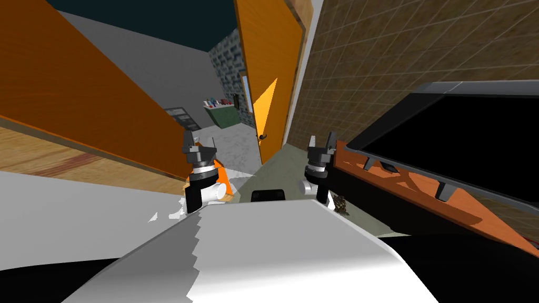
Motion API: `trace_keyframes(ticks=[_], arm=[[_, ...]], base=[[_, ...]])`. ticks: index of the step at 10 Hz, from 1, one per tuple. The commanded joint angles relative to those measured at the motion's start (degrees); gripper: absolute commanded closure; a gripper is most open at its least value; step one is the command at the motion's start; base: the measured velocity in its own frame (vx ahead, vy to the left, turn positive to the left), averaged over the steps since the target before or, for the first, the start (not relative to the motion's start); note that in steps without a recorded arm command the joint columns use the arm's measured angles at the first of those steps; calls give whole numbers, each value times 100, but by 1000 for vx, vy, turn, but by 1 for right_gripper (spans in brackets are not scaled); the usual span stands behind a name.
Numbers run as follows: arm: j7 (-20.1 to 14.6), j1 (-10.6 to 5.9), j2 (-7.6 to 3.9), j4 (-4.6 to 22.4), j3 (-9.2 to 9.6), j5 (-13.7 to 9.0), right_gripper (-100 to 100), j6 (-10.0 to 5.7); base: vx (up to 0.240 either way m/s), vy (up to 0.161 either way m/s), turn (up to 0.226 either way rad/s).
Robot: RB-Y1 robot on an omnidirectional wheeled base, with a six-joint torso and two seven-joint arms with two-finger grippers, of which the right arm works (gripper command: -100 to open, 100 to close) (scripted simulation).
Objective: Push the door open
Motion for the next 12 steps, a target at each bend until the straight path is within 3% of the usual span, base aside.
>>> trace_keyframes(ticks=[1, 8, 10, 11, 12], arm=[[-16, -105, -18, 235, -12, 3, -100, -9], [-105, -603, -99, 1453, -33, 34, -100, -138], [-120, -687, -110, 1726, -36, 40, -100, -160], [-120, -687, -110, 1738, -36, 40, -100, -160], [-136, -773, -121, 1959, -40, 45, -100, -182]], base=[[62, -43, 136], [76, -59, 156], [46, -51, 84], [34, -37, 67], [28, -33, 106]])
